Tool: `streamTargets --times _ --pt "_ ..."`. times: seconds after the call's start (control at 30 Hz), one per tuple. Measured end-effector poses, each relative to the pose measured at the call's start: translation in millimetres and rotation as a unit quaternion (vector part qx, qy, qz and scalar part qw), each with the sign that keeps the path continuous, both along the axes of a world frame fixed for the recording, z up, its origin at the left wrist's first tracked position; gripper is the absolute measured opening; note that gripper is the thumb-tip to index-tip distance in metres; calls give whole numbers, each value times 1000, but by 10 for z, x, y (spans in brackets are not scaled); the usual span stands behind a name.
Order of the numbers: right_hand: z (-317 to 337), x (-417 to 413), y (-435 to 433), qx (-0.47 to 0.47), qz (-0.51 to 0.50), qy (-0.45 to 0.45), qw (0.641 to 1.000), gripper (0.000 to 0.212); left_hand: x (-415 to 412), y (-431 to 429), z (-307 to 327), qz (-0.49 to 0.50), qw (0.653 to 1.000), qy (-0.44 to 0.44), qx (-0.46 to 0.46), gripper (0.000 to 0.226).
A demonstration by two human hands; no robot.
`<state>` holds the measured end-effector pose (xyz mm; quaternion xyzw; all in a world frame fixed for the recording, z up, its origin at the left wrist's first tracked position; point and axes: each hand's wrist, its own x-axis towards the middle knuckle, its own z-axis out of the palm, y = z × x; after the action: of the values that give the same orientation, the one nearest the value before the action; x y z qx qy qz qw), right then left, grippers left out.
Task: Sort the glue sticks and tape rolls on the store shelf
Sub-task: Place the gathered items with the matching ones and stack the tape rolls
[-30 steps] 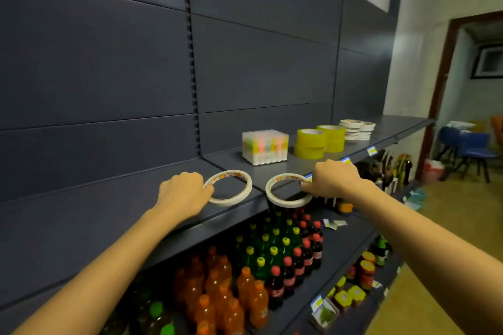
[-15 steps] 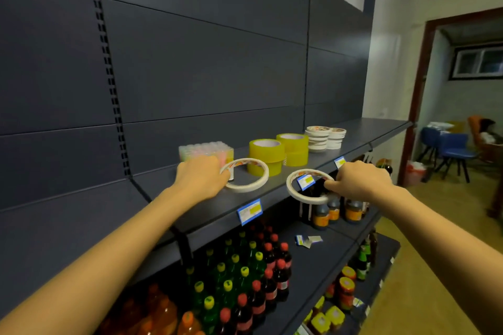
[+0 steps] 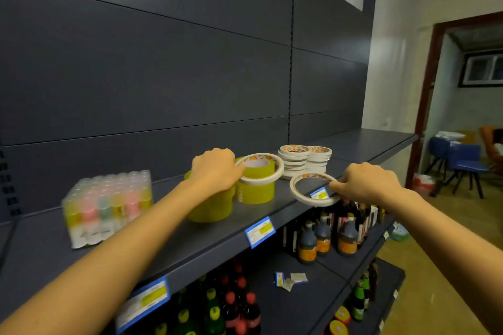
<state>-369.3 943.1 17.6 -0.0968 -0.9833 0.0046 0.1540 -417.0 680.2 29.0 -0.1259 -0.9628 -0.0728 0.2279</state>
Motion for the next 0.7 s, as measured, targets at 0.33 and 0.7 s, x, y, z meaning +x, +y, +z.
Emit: streamTargets --times 0.33,0.7 --pt "-16 -965 1149 -13 59 6 998 46 -824 1106 14 100 995 24 16 32" --pt "6 -1930 1937 -73 137 35 987 45 -1475 1869 -37 214 976 22 38 35"
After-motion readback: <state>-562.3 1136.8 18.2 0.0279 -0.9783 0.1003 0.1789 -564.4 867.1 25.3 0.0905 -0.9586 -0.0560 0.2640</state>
